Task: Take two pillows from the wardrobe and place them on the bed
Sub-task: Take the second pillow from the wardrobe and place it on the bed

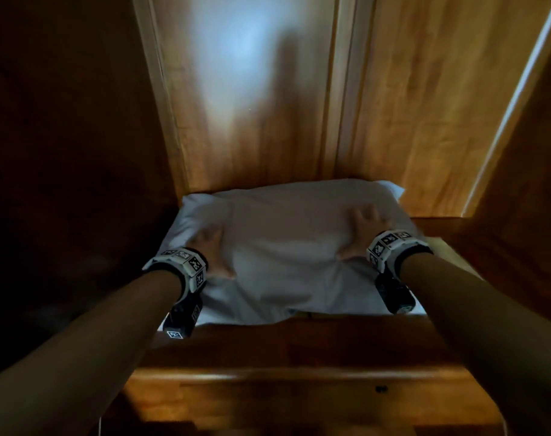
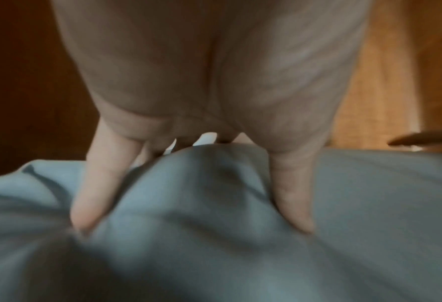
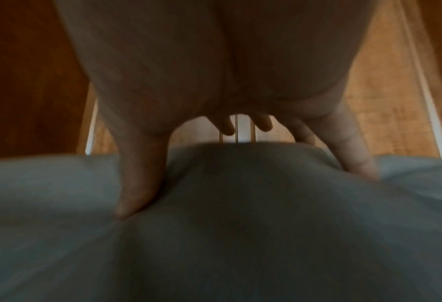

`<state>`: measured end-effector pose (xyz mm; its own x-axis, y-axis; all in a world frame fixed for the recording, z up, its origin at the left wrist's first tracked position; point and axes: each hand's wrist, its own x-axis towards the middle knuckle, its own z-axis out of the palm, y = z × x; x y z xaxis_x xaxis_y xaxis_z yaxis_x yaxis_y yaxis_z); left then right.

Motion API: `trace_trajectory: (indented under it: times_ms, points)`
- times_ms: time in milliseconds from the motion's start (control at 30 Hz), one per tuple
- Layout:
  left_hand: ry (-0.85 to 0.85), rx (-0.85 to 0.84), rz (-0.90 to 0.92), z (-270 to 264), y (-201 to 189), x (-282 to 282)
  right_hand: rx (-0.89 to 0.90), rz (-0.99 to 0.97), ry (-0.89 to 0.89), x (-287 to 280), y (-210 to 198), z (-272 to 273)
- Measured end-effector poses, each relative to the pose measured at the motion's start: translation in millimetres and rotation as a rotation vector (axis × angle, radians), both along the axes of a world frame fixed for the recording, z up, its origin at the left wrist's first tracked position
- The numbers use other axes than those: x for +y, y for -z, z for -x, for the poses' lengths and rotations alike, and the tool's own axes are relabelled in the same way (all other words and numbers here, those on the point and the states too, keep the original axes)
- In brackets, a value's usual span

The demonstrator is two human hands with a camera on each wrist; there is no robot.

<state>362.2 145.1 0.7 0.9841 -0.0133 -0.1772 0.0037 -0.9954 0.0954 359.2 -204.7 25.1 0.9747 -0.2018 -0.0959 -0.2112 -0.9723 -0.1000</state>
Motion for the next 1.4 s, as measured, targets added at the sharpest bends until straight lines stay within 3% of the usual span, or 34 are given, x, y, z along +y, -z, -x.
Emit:
trace_trajectory:
  times_ms: [133,300,467,633,833,1000,1200,1400]
  points:
    - [-0.013,0.039,0.023,-46,7,1,0.117,0.011,-0.059,5,30,-62]
    - [-0.055,-0.010,-0.008,-84,43,-15,0.100,0.088,-0.093,25,58,-101]
    - [-0.079,-0.015,0.033,-95,40,-19,0.133,0.101,-0.108,25,66,-118]
    - [-0.068,-0.118,0.182,-65,40,-22,-0.012,0.021,-0.086,25,65,-96]
    - [-0.041,-0.239,0.313,-18,25,-22,-0.322,-0.190,-0.181,13,39,-25]
    - [0.022,-0.280,0.450,19,13,-31,-0.451,-0.251,-0.104,12,-2,78]
    - [0.190,-0.267,0.547,91,28,-76,-0.455,-0.240,0.127,-12,0,231]
    - [0.400,-0.181,0.476,205,29,-151,-0.406,-0.239,0.466,-63,28,375]
